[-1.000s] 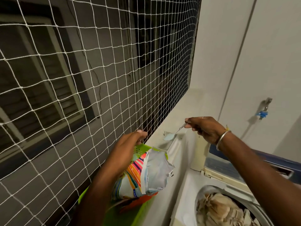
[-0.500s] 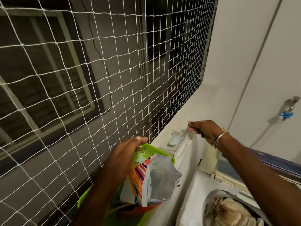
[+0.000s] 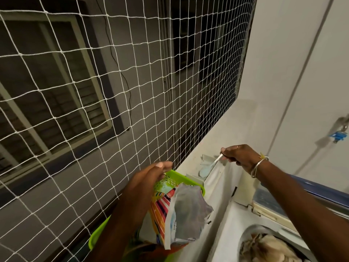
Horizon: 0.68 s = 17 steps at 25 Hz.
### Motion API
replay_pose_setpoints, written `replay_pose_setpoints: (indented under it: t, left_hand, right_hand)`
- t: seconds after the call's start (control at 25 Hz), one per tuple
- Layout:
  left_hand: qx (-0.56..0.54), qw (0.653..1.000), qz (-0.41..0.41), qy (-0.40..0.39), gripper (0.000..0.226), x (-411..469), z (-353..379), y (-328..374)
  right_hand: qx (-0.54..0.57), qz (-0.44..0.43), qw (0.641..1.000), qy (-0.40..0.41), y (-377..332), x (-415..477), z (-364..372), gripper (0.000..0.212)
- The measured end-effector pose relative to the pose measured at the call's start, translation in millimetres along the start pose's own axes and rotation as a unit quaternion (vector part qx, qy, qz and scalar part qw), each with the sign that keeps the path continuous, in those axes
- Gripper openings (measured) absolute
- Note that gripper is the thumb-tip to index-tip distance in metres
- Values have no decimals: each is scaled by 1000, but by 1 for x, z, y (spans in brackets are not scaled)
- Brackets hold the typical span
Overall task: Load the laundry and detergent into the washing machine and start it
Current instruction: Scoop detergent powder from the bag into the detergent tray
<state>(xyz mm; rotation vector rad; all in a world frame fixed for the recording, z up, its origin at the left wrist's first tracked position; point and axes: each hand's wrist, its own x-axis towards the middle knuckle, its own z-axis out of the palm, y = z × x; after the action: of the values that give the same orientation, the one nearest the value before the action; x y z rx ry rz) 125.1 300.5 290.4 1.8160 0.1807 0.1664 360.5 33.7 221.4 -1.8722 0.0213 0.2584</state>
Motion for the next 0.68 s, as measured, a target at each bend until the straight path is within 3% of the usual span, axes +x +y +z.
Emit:
replay_pose_setpoints:
  t: [0.36,0.68]
  left_hand:
    - [-29,1000,0,-12,40,-4,5,3]
    - [-6,1000,2,-2,44,-8,10,-3]
  right_hand:
    - [-37,-52,998,-18,-3,-5,-10,11]
    - [-97,-156,983,-12,-1,6,-24,17]
